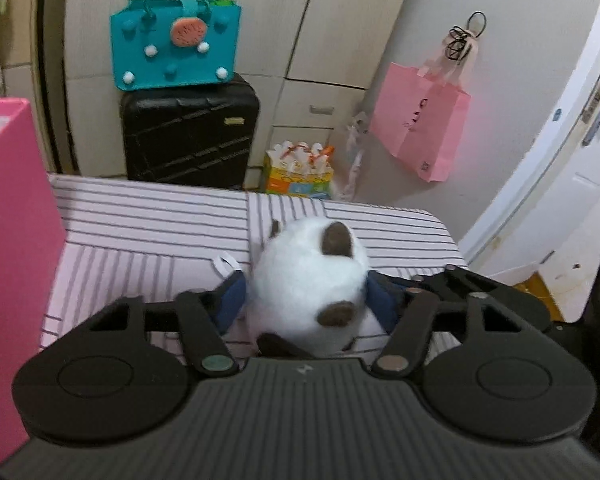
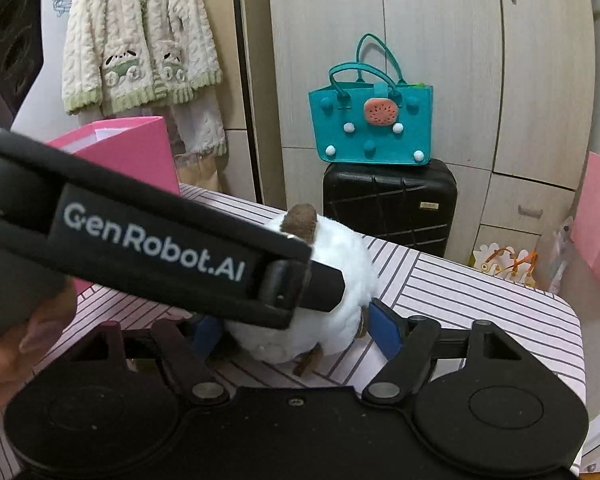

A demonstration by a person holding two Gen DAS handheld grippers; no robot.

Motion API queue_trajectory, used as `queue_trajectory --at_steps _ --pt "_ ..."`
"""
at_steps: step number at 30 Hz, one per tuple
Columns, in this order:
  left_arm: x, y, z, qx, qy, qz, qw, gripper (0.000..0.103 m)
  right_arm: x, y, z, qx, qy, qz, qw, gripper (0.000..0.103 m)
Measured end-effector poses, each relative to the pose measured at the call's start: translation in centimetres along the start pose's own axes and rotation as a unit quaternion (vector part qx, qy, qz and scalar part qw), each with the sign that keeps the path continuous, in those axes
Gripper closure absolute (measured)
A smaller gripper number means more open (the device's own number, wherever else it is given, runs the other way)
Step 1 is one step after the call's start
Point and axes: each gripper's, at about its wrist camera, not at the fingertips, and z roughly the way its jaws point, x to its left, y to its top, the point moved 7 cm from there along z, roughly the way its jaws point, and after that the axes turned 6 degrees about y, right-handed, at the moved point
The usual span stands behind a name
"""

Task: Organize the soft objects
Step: 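Close the left tool on the cat plush while the right tool clamps its other side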

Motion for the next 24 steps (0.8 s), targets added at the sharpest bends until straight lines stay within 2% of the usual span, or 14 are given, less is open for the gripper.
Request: queue_trajectory --at_steps 6,11,19,24 --pt "-0.3 -0.9 -0.4 -0.01 -0.007 -0.004 0.9999 0.048 0.2 -0.3 -0.4 -0.006 -0.008 0.006 1.0 0.03" --pt "0.1 -1.2 -0.6 -0.009 -0.026 -0.036 0.999 0.048 0.9 -0.4 -0.7 -0.005 -0.031 -0.003 1.0 0.031" --pt "-0.2 -2.3 -2.7 0.008 -0.081 -0.051 0.9954 0.048 2.4 -0.7 -2.9 -0.01 -0.085 0.023 0.996 0.031" --pt "-0.7 -4.1 -4.3 0.037 -0.077 -0.038 0.9956 0.048 3.5 -1.8 -5.1 -0.016 -0.085 0.055 0.995 0.031"
